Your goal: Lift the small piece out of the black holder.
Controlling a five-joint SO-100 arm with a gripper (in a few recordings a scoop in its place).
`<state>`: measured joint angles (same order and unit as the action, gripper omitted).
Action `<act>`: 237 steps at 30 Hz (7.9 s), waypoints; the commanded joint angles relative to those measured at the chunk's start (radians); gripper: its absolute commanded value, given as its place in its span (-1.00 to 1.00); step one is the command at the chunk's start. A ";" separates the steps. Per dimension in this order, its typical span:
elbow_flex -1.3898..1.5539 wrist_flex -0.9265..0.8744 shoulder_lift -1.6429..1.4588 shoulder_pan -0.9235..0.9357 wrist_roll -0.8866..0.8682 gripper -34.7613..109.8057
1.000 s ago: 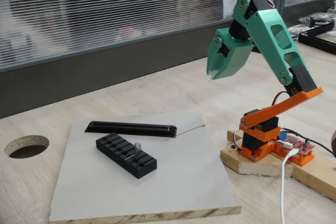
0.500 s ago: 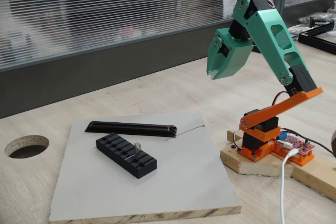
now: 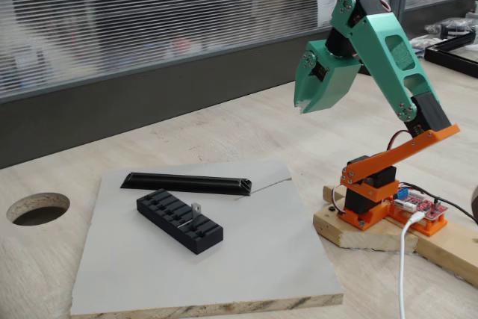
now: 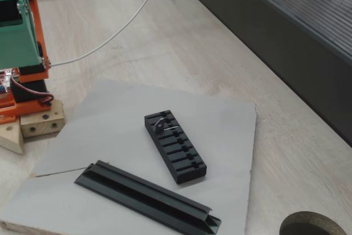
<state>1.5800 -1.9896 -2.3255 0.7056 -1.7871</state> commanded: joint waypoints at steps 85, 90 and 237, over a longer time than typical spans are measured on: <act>0.040 0.716 0.765 -0.828 -0.788 -0.01; 0.064 0.707 0.765 -0.816 -0.762 0.00; 0.048 0.718 0.819 -0.848 -0.629 -0.44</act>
<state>1.6444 -1.2671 -1.4619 -0.1457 -2.4083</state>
